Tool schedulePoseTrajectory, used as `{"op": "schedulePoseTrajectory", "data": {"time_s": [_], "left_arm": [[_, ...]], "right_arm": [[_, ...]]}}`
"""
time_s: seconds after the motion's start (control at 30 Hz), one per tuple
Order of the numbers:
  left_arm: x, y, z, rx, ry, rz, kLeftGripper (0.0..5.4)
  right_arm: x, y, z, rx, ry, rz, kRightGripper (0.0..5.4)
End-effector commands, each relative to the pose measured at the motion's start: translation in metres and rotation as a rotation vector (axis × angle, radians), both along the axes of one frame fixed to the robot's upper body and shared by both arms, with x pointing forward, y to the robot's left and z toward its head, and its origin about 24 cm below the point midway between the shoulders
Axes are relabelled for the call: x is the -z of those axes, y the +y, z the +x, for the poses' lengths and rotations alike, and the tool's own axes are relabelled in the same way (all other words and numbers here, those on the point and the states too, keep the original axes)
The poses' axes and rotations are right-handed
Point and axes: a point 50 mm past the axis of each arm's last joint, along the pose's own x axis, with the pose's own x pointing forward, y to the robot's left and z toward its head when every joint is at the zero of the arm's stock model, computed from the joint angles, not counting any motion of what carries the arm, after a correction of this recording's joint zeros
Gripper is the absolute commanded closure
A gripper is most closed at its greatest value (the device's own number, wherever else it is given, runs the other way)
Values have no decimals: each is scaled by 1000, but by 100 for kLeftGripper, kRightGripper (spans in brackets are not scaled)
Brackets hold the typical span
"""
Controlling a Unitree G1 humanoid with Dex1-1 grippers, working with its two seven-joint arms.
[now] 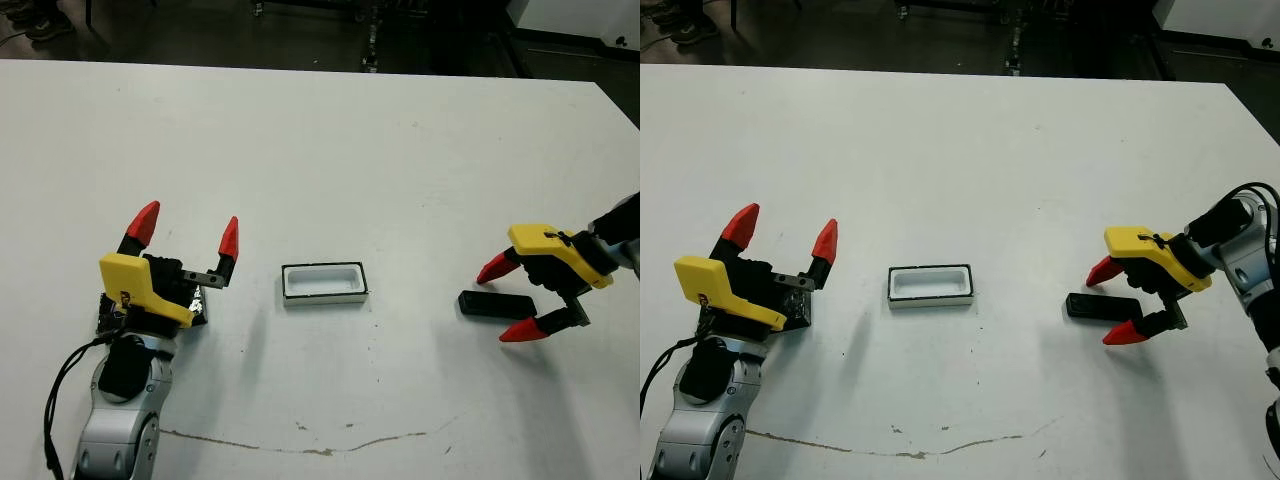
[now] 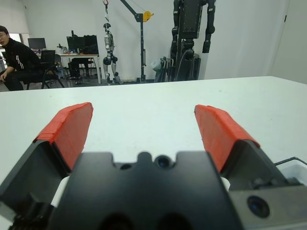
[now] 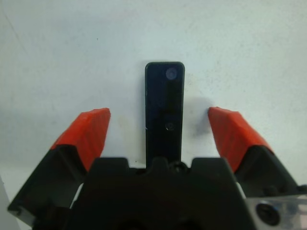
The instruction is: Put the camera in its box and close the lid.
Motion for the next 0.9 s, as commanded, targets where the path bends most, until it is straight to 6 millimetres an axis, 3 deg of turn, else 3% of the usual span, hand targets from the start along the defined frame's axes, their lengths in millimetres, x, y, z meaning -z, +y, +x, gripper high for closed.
{"op": "schedulePoseTrajectory", "data": {"time_s": [0.03, 0.63, 0.8, 0.9], "left_arm": [[2, 1, -2, -4, 17, 5, 0], [1, 1, -1, -3, 6, 0, 0], [0, 1, -1, 2, 2, 3, 0], [-1, 1, 0, 0, 1, 4, 0]], "right_arm": [[11, -2, -7, 13, 43, -10, 75], [4, 1, -10, -44, -46, -64, 363], [1, 2, -9, -23, -102, -57, 373], [-2, 2, -7, 79, -122, 7, 373]]}}
